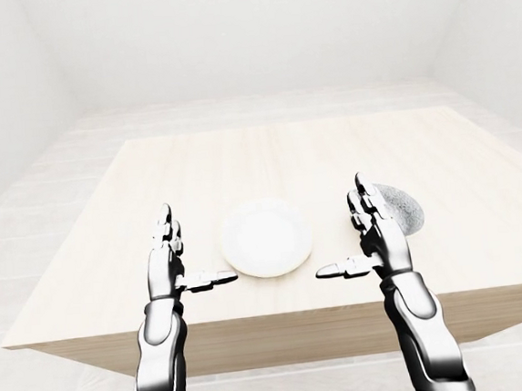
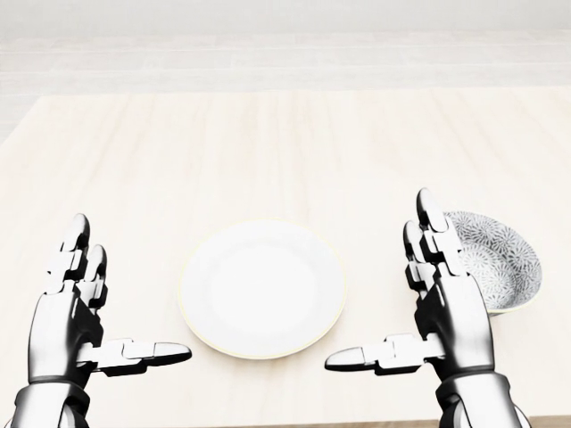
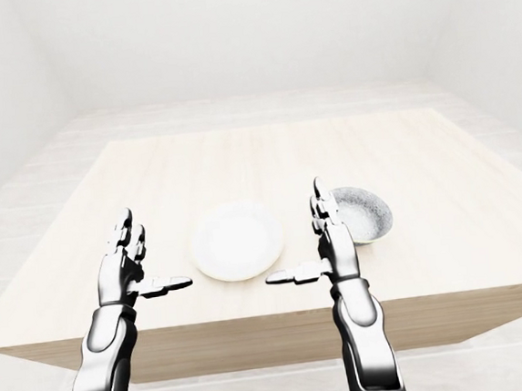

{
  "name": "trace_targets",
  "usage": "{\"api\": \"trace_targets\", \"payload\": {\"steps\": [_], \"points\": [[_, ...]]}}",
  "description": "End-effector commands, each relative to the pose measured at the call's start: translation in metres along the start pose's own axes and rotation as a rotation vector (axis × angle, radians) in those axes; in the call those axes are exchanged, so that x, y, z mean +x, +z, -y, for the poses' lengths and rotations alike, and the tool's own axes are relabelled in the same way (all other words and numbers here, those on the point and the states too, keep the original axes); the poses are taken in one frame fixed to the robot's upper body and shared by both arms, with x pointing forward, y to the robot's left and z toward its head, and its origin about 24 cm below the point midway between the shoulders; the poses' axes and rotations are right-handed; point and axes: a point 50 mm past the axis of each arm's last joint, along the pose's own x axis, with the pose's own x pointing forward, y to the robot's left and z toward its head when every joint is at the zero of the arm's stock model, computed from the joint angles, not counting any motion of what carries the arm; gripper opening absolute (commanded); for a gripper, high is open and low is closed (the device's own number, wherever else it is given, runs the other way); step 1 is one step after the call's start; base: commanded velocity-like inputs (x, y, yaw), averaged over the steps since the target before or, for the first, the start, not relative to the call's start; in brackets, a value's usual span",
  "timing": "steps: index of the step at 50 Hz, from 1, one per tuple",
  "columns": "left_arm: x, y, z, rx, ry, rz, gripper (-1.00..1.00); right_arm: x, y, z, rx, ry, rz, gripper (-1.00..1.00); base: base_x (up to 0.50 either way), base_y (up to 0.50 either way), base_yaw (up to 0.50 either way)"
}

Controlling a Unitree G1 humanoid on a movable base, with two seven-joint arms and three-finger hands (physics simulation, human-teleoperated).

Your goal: Put the bowl on the plate.

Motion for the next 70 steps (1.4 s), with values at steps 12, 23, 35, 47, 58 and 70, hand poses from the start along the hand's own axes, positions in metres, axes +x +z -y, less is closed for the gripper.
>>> {"api": "trace_targets", "payload": {"steps": [12,23,35,47,58,70], "points": [[-0.001,0.002,0.001,0.006,-0.006,0.01,1.0,-0.002,0.003,-0.001,-0.013,0.011,0.01,1.0,0.0,0.0,0.0],[-0.001,0.001,0.0,-0.006,-0.016,0.007,1.0,0.0,0.003,-0.002,-0.017,0.013,0.009,1.0,0.0,0.0,0.0],[0.002,0.006,0.001,0.007,0.002,-0.004,1.0,-0.001,0.005,-0.003,-0.02,0.014,0.018,1.0,0.0,0.0,0.0],[-0.003,0.004,-0.001,0.011,-0.009,0.013,1.0,0.003,0.01,0.004,-0.065,-0.018,0.037,1.0,0.0,0.0,0.0],[-0.005,0.017,-0.001,0.014,-0.012,0.039,1.0,0.022,0.034,0.028,-0.211,-0.096,0.125,1.0,0.0,0.0,0.0],[-0.002,0.016,-0.006,0.029,-0.001,0.032,1.0,0.035,0.048,0.032,-0.43,-0.127,0.162,1.0,0.0,0.0,0.0]]}}
